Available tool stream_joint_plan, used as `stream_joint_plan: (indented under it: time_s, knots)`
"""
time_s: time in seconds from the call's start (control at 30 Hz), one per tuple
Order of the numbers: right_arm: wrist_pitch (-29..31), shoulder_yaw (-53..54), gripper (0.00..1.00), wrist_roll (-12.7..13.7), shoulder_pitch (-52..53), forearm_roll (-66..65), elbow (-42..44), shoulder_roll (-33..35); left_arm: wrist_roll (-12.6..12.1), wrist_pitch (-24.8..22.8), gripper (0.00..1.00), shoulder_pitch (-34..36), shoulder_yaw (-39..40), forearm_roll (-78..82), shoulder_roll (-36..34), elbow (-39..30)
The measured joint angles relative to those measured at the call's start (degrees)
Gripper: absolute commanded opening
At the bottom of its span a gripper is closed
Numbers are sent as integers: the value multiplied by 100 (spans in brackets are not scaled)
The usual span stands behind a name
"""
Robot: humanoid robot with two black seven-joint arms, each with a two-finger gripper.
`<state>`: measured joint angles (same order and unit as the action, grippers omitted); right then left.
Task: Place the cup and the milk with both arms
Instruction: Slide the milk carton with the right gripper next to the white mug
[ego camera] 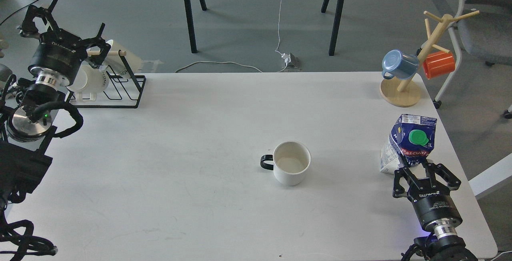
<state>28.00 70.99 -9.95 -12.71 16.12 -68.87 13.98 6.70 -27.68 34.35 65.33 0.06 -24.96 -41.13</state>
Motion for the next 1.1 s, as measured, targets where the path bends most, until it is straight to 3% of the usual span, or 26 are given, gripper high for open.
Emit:
stream_joint_plan:
  time_s: [0.5,0.97,1.1]
  knots:
    - [0,-646,28,18,-146,-27,-849,-47,-4,53,99,-6,-37,39,0,0]
    - [0,-1341,28,33,-73,-651,-529,-920,1,65,99,-130,-55,54,-60,0]
    - [0,-1452,34,44,-2,-658,-486,-1012,12,56,99,-209,-54,52,-63,-2]
